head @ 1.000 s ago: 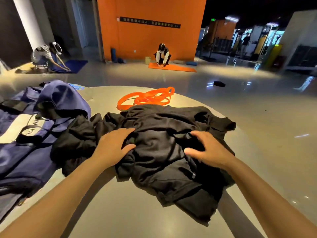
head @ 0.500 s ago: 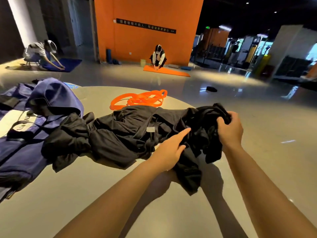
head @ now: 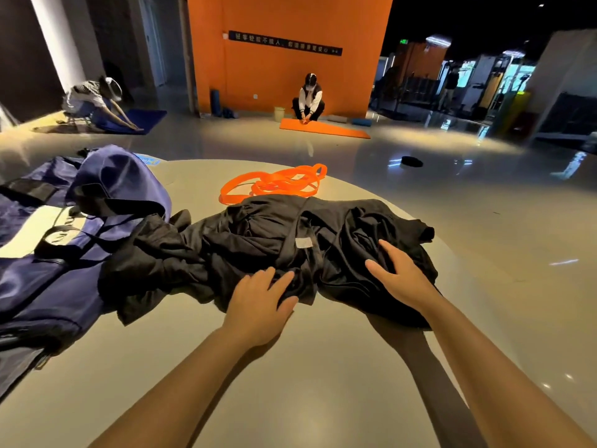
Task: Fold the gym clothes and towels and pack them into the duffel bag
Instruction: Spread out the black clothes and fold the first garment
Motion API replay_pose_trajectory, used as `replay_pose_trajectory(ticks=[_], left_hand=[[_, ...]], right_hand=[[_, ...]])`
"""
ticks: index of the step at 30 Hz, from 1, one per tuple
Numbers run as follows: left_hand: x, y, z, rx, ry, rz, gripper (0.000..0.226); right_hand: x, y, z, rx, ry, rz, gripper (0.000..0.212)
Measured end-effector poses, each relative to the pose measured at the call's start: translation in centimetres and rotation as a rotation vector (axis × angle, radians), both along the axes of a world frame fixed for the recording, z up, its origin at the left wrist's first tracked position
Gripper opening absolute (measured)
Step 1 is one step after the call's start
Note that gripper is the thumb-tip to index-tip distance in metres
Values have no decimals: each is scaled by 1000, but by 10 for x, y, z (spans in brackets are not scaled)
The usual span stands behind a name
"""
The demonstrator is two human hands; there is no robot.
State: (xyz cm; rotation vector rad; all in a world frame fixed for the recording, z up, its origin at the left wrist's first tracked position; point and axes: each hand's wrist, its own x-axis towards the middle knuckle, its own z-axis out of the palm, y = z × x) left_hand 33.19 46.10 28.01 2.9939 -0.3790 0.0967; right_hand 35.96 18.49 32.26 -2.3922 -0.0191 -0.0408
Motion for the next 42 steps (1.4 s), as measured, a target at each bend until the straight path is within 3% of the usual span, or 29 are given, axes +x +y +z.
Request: replay_pose_trajectory(ticks=[8,11,14,16,19,22,25,28,30,31,34,39,42], left_hand=[[-5,-84,8,-134,37,-296,56],[-2,-64,11,-493,50,-313,52],[7,-25,21,-692,-285,-209,31],[25,1,33,-725,-429,-105,19],[65,33,47,-623,-393,34,26],[101,52,44,-457,-221,60,43],[116,51,32,-329,-106,73,35],[123,45,39,-490,-237,179,23],[129,49,60,-676,-294,271,23],[133,55,72,-676,-318,269,24],[129,62,95,-507,-262,196,18],[104,49,57,-307,-2,105,56],[104,39,36,-275,-82,244,31]], right_hand=[[-8,7,-9,-33,-52,-74,69],[-12,12,-1,-101,-148,-169,70],[-13,36,5,-192,-272,-135,76],[-7,54,-1,-280,-209,-103,81],[2,71,-20,-436,-123,-158,79],[13,76,-33,-528,-126,-237,73],[25,70,-33,-529,-127,-262,72],[34,58,-34,-552,-119,-273,70],[38,52,-33,-564,-104,-279,69],[41,51,-32,-556,-93,-285,68],[42,56,-27,-519,-45,-305,68],[34,62,-25,-518,-31,-290,68],[33,57,-24,-520,-23,-269,67]])
